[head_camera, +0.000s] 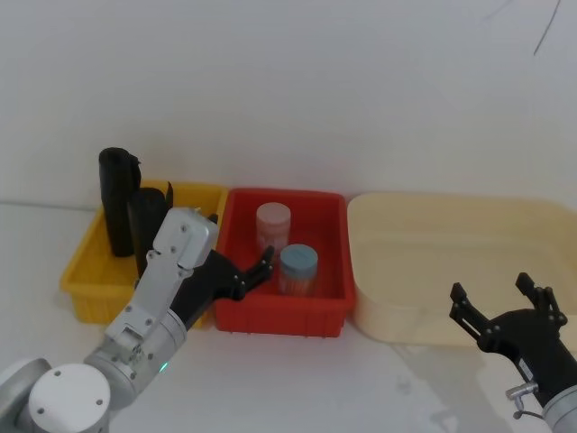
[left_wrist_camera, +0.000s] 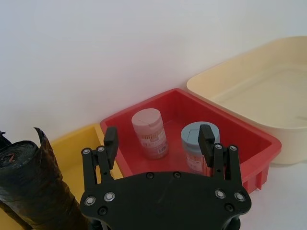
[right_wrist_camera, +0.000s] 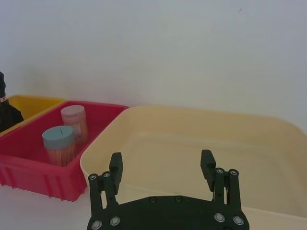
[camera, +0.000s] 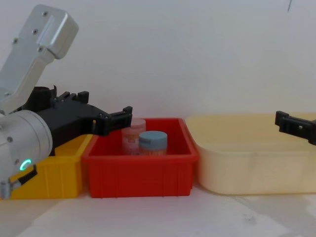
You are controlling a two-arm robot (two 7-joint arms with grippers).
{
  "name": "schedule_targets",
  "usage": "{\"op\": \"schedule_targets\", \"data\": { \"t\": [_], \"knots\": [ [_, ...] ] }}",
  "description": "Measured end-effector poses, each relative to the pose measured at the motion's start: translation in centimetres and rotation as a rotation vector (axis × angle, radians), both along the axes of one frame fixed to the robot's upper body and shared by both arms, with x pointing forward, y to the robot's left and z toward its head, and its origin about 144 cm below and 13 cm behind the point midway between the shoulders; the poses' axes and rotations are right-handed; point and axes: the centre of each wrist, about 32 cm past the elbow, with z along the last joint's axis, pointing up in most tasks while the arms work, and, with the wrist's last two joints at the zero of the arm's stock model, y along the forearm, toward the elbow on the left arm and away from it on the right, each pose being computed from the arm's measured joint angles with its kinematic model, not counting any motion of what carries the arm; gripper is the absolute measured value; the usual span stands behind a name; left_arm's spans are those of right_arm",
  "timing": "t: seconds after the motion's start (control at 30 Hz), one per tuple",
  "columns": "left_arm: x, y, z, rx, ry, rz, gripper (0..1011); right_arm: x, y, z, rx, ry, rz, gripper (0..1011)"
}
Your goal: Pick up the garbage bag with the one hand and transfer it to the other hand.
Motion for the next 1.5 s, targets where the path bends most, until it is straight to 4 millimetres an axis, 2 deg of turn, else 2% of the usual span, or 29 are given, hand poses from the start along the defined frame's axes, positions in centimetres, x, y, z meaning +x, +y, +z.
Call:
{"op": "schedule_targets", "data": {
  "t": [1.5],
  "knots": [
    [0.0,0.0,0.0,0.0,0.0,0.0,1001,0.0,0.0,0.0,0.0,0.0,0.0,1000]
  ]
}}
